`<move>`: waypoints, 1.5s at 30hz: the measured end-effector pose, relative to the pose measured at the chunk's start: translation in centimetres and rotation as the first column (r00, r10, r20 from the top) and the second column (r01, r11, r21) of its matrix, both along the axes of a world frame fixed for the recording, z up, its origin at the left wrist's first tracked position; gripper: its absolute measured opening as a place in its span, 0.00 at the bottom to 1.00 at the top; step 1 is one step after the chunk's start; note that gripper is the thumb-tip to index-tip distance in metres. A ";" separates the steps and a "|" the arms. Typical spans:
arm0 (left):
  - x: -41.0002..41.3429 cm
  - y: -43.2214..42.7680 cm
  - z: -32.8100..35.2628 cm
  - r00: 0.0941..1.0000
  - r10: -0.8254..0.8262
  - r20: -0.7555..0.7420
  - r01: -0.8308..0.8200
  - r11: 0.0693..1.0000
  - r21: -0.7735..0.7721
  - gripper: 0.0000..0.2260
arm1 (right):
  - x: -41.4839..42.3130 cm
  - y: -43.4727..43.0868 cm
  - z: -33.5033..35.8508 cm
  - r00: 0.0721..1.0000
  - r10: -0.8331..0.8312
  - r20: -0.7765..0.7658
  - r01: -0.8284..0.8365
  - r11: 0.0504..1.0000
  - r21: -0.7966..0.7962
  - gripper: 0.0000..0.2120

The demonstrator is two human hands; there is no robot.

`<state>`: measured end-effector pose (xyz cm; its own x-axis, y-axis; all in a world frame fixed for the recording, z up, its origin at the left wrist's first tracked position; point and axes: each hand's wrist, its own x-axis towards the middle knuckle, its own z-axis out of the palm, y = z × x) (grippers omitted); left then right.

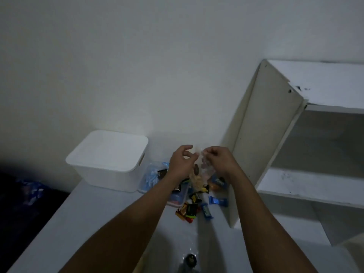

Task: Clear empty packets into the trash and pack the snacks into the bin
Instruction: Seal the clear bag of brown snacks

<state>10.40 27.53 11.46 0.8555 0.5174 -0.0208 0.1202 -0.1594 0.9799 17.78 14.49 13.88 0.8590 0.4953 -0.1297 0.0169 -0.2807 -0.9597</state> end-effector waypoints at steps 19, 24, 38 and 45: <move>-6.6 6.5 16.7 0.871 0.103 0.480 -0.019 0.984 -0.177 0.10 | -9.6 7.8 15.2 0.980 -0.135 0.148 0.049 0.877 0.478 0.09; -7.9 8.2 17.9 0.828 0.107 0.551 -0.051 0.992 -0.115 0.08 | -11.4 10.3 16.8 0.969 -0.209 0.135 0.098 0.820 0.565 0.10; -9.8 12.2 20.4 0.831 0.032 0.556 0.020 0.996 -0.087 0.08 | -14.2 14.6 18.7 0.929 -0.317 0.189 0.127 0.756 0.642 0.10; -10.5 12.7 21.4 0.808 -0.023 0.589 0.131 0.981 -0.140 0.05 | -14.8 15.4 19.4 0.898 -0.382 0.218 0.137 0.714 0.687 0.09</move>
<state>-0.11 40.21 32.83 0.7708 0.4838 0.4144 -0.4865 0.0272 0.8733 3.02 29.89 33.27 0.8934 0.1018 0.4375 0.3776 0.3571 -0.8543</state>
